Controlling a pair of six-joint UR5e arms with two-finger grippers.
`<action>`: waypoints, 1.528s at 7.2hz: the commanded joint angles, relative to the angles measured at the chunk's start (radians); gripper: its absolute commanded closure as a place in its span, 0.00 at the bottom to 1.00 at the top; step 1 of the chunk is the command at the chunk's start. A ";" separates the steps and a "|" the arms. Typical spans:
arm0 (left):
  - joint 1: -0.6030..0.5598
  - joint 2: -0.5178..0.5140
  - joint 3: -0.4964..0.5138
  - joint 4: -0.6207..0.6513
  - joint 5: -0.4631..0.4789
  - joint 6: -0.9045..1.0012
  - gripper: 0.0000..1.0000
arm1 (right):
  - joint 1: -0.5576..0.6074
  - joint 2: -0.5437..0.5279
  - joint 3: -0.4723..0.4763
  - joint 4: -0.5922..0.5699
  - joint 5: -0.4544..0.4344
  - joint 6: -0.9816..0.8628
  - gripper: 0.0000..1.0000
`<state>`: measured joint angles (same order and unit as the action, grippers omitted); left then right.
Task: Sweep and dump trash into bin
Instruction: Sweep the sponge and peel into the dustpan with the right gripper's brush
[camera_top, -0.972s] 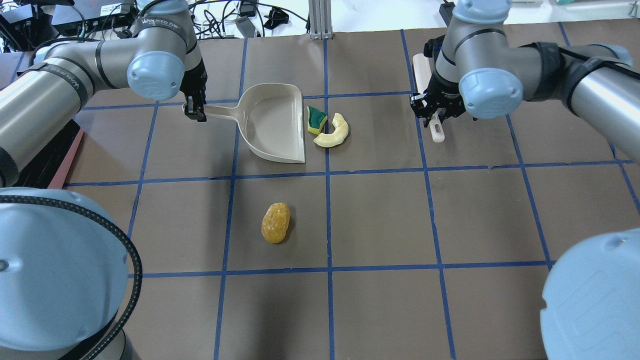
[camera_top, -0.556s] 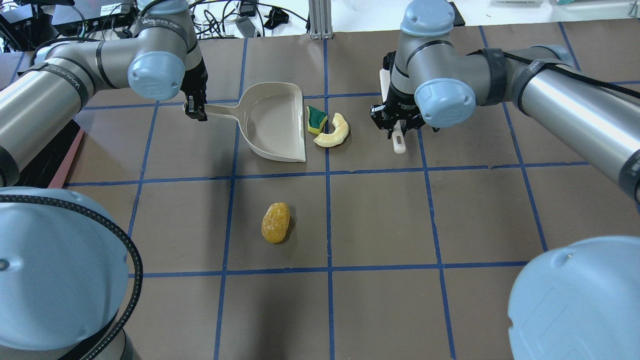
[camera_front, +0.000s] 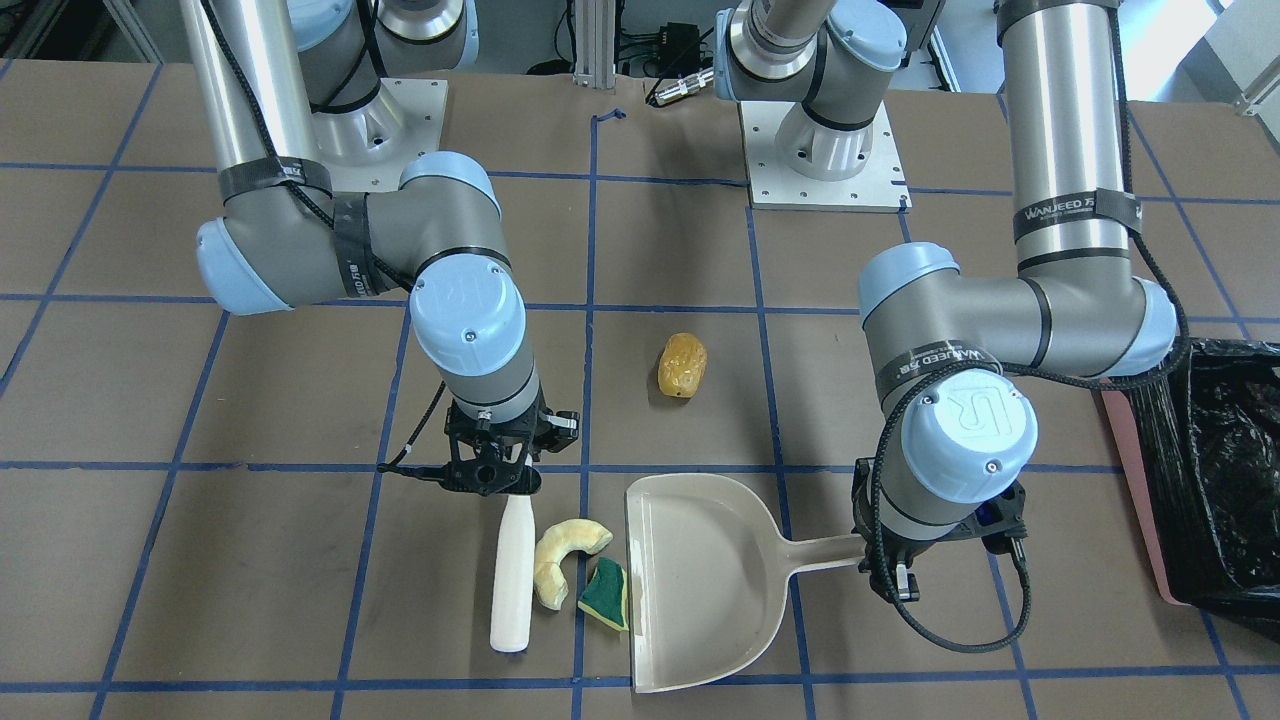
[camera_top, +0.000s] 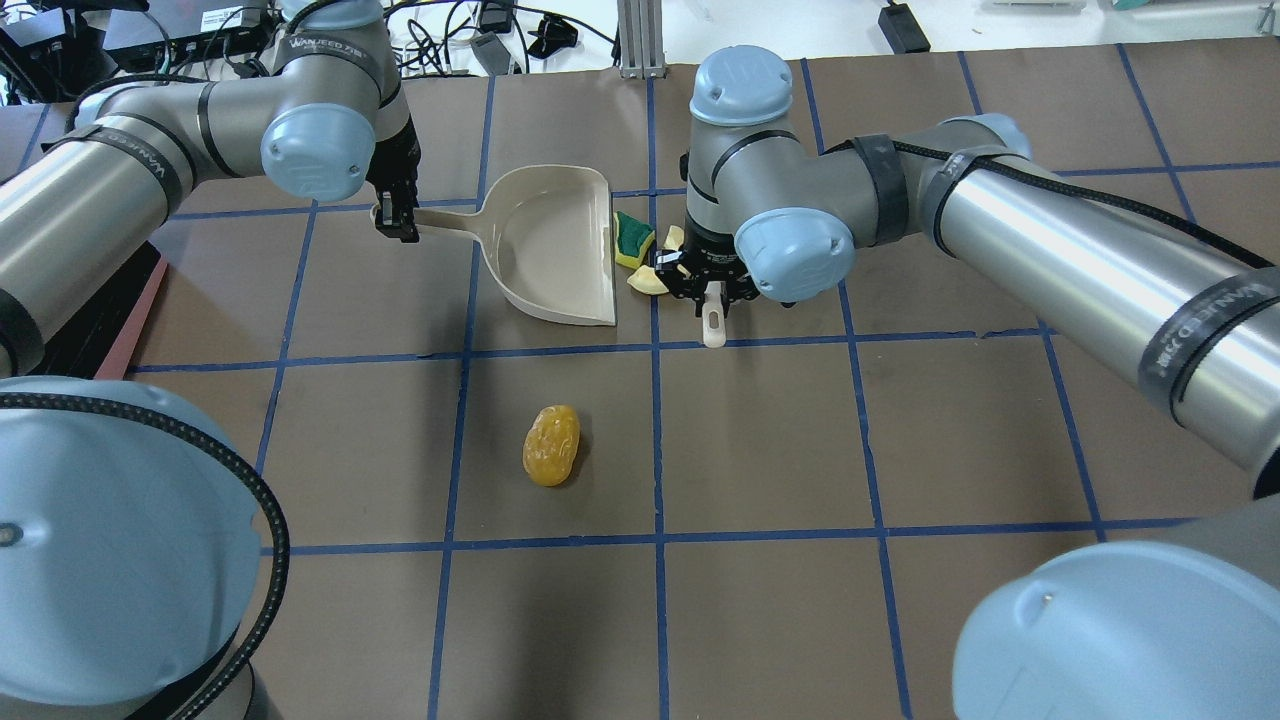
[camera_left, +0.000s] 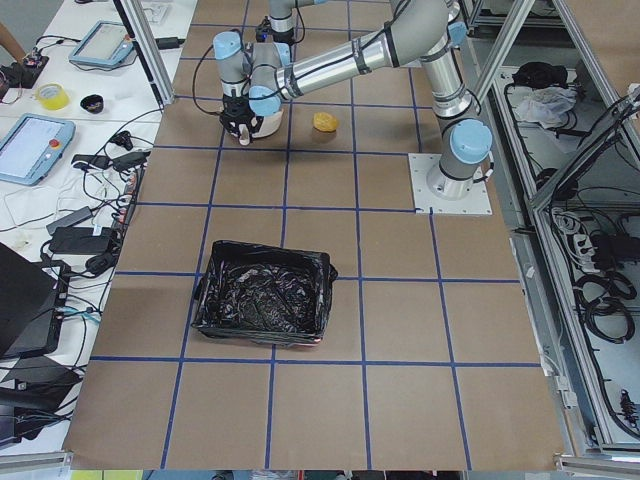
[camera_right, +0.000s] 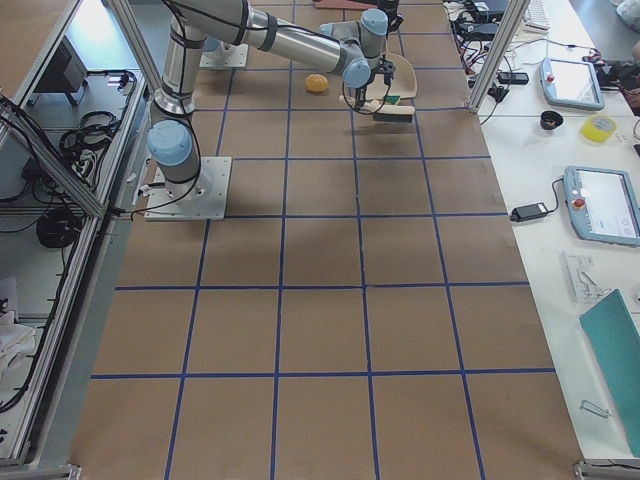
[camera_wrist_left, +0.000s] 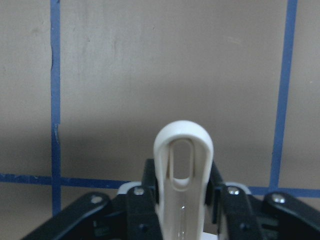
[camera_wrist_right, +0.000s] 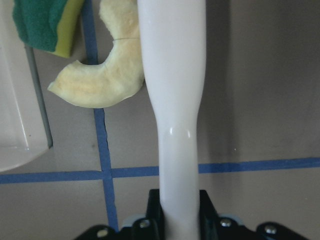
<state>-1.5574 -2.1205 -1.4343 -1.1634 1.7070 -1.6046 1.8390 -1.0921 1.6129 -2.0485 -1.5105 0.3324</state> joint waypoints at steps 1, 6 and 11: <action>-0.013 -0.001 0.000 0.001 -0.001 -0.006 1.00 | 0.031 0.032 0.001 -0.022 0.050 0.026 1.00; -0.030 -0.061 -0.012 0.082 -0.055 0.067 1.00 | 0.103 0.029 -0.011 -0.059 0.137 0.071 1.00; -0.021 -0.064 -0.006 0.082 -0.193 0.147 1.00 | 0.059 -0.072 -0.082 0.043 0.043 0.074 1.00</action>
<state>-1.5794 -2.1841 -1.4429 -1.0817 1.5215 -1.4604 1.9175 -1.1212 1.5384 -2.0584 -1.4548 0.4023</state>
